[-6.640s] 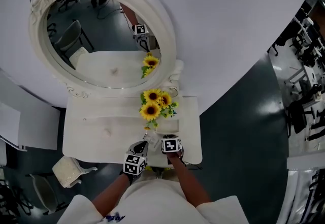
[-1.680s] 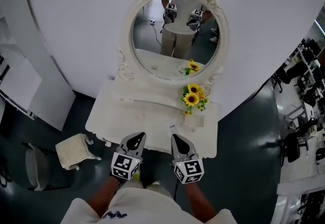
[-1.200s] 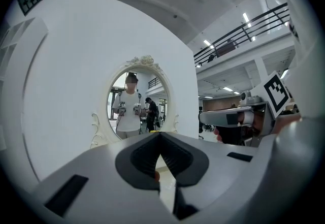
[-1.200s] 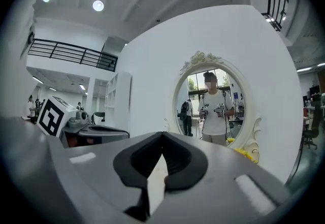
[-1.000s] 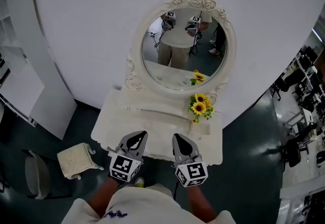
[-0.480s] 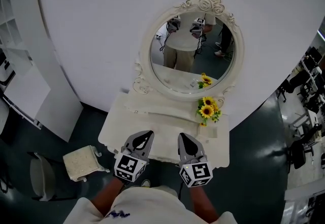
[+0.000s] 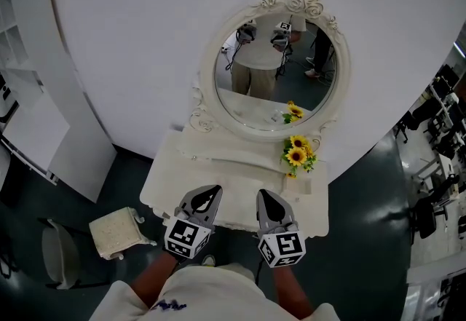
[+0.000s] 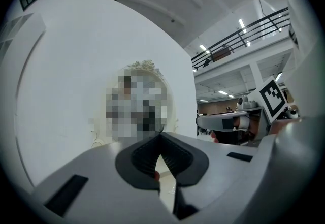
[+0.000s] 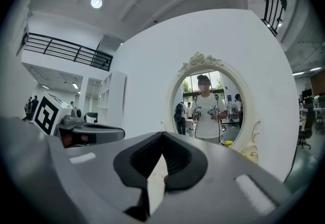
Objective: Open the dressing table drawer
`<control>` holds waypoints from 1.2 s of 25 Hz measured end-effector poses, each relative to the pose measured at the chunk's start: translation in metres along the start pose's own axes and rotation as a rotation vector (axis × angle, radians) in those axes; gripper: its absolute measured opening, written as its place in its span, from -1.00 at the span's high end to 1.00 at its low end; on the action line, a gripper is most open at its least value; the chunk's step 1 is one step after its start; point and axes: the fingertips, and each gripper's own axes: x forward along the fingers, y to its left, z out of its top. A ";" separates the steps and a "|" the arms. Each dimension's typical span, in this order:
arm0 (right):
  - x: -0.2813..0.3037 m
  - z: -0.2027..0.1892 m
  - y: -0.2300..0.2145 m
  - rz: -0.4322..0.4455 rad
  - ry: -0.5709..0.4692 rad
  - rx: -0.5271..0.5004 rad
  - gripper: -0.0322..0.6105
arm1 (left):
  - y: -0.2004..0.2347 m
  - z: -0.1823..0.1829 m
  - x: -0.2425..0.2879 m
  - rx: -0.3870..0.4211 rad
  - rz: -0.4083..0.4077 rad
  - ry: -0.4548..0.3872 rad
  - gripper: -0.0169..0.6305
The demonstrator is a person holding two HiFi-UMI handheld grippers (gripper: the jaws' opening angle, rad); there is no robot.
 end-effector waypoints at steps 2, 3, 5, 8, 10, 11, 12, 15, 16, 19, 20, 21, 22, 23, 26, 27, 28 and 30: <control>0.000 0.000 0.001 -0.003 0.000 -0.002 0.87 | 0.001 0.000 -0.001 0.000 -0.002 0.000 0.92; 0.000 0.000 0.001 -0.003 0.001 -0.003 0.87 | 0.001 0.000 -0.001 -0.001 -0.003 -0.001 0.92; 0.000 0.000 0.001 -0.005 0.003 -0.004 0.87 | 0.000 0.000 -0.001 -0.002 -0.006 -0.002 0.92; 0.002 -0.002 0.001 -0.007 0.007 -0.005 0.87 | 0.001 -0.001 0.000 -0.003 -0.008 0.000 0.92; 0.003 -0.002 0.001 -0.010 0.008 -0.005 0.87 | 0.002 -0.001 0.001 -0.004 -0.010 0.002 0.92; 0.003 -0.002 0.001 -0.011 0.010 -0.006 0.87 | 0.003 0.000 0.001 -0.004 -0.011 0.002 0.92; 0.004 -0.002 0.000 -0.013 0.011 -0.006 0.87 | 0.003 0.000 0.001 -0.004 -0.011 0.001 0.92; 0.005 -0.002 0.001 -0.015 0.014 -0.009 0.87 | 0.004 0.000 0.002 -0.005 -0.014 0.001 0.92; 0.005 -0.002 0.001 -0.015 0.015 -0.010 0.87 | 0.005 0.000 0.002 -0.005 -0.015 0.002 0.92; 0.006 -0.003 0.001 -0.016 0.016 -0.010 0.87 | 0.005 -0.001 0.002 -0.005 -0.017 0.004 0.92; 0.007 -0.003 0.001 -0.016 0.017 -0.010 0.87 | 0.005 -0.001 0.003 -0.006 -0.017 0.004 0.92; 0.007 -0.003 0.001 -0.016 0.017 -0.011 0.87 | 0.006 -0.001 0.003 -0.006 -0.017 0.004 0.92; 0.008 -0.003 0.002 -0.016 0.018 -0.012 0.87 | 0.006 -0.001 0.003 -0.007 -0.017 0.004 0.92; 0.008 -0.003 0.002 -0.016 0.019 -0.013 0.87 | 0.007 -0.002 0.003 -0.008 -0.017 0.004 0.92; 0.010 -0.005 0.002 -0.016 0.020 -0.016 0.87 | 0.009 -0.003 0.004 -0.008 -0.018 0.004 0.92; 0.011 -0.005 0.002 -0.016 0.020 -0.016 0.87 | 0.010 -0.003 0.004 -0.008 -0.018 0.003 0.92; 0.012 -0.004 0.001 -0.015 0.020 -0.017 0.87 | 0.010 -0.002 0.005 -0.009 -0.018 0.003 0.92; 0.013 -0.004 0.001 -0.015 0.021 -0.017 0.87 | 0.010 -0.002 0.005 -0.009 -0.018 0.003 0.92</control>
